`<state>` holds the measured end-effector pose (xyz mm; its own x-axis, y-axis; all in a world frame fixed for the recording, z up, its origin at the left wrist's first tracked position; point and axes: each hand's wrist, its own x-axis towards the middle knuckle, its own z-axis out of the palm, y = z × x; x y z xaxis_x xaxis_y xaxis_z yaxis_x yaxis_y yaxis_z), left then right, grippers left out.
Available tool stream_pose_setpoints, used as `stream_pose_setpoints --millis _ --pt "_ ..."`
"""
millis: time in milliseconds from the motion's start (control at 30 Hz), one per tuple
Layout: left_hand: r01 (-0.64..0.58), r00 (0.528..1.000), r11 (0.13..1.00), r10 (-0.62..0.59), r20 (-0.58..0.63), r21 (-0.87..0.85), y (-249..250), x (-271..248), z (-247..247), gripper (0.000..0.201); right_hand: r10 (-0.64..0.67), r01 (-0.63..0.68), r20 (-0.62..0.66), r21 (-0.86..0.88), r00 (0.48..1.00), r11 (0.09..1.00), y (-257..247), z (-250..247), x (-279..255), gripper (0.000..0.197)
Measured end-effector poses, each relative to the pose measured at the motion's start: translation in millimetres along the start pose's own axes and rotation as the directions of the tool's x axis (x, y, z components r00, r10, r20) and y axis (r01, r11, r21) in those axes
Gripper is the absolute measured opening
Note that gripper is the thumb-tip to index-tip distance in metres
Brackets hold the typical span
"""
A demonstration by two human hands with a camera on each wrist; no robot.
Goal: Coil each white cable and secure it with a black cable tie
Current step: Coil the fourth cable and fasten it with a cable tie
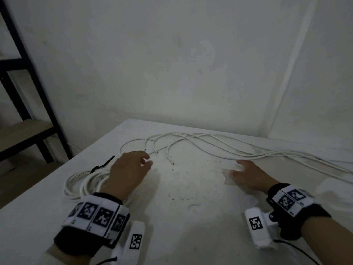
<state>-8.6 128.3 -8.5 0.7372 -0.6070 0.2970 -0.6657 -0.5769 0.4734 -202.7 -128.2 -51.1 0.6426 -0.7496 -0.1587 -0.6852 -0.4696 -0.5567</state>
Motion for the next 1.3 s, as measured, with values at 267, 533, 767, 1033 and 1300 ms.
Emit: stream_pose_setpoints --millis 267,533,767,1033,1300 --pt "0.006 0.986 0.999 -0.012 0.169 0.035 30 36 50 0.030 -0.055 0.054 0.001 -0.104 0.999 0.993 -1 5 26 0.059" --pt "0.135 0.955 0.985 -0.159 0.252 0.109 29 91 85 0.037 -0.087 0.086 -0.004 -0.162 0.996 0.983 -9 -4 75 0.047" --pt "0.373 0.884 0.904 -0.415 0.215 0.210 14 135 100 0.038 -0.024 0.011 -0.044 -0.274 0.999 0.962 -8 -5 101 0.040" --pt "0.387 0.876 0.890 -0.436 0.205 0.240 5 148 110 0.027 -0.062 0.010 -0.109 -0.424 0.992 0.906 -5 -3 112 0.022" --pt "0.322 0.940 0.810 -0.334 0.066 -0.491 40 133 85 0.012 -0.205 0.163 -0.310 -0.155 0.929 0.974 -11 -24 86 0.019"
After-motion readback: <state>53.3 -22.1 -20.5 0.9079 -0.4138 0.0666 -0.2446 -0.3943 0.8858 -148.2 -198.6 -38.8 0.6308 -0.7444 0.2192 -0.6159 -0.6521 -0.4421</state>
